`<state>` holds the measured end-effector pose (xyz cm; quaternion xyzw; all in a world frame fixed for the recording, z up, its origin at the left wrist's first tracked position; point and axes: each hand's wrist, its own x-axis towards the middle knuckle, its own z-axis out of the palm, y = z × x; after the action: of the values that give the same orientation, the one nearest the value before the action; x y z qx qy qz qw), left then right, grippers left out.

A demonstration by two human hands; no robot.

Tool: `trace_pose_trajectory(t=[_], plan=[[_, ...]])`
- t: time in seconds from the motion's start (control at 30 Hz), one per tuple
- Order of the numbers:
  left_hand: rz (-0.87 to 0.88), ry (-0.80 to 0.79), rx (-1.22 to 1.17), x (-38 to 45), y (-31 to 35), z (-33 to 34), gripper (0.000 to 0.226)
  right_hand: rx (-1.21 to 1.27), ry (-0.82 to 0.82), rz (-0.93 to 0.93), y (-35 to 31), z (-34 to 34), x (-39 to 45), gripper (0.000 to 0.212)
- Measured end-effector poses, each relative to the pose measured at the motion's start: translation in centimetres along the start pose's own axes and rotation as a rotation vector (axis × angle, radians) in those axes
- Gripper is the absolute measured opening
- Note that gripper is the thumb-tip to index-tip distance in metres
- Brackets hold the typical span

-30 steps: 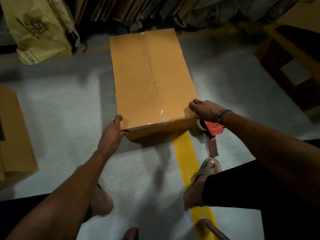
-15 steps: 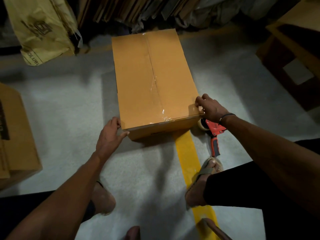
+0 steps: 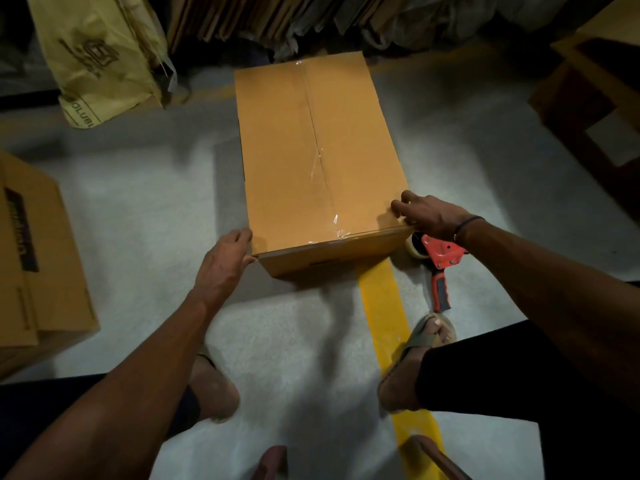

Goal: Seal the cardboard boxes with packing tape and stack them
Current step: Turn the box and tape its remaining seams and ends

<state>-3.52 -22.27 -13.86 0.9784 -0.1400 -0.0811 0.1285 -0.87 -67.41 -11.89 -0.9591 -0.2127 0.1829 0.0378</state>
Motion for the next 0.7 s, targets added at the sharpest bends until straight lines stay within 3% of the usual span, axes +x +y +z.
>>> trace_pose_trajectory(t=[0.07,0.2,0.3,0.4,0.5,0.7], plan=[[-0.088,0.034,-0.078,-0.2,0.0,0.1,0.037,-0.058,0.075,0.062,-0.2,0.1,-0.1,0.045],[-0.424,0.097,-0.383,-1.1,1.1,0.7,0.037,-0.093,0.162,0.415,-0.7,0.1,-0.9,0.028],[-0.622,0.146,-0.532,-0.8,2.4,0.9,0.031,0.085,0.177,0.628,-1.0,0.6,-1.1,0.03],[-0.702,0.14,-0.586,0.0,3.9,0.3,0.02,0.313,0.224,0.78,-1.2,1.2,-0.3,0.023],[-0.779,0.106,-0.573,0.6,5.1,-0.5,0.007,0.455,0.236,0.861,-1.3,1.2,0.0,0.031],[-0.829,0.072,-0.57,1.9,6.4,-1.6,0.03,0.528,0.243,0.919,-2.2,0.3,0.4,0.032]])
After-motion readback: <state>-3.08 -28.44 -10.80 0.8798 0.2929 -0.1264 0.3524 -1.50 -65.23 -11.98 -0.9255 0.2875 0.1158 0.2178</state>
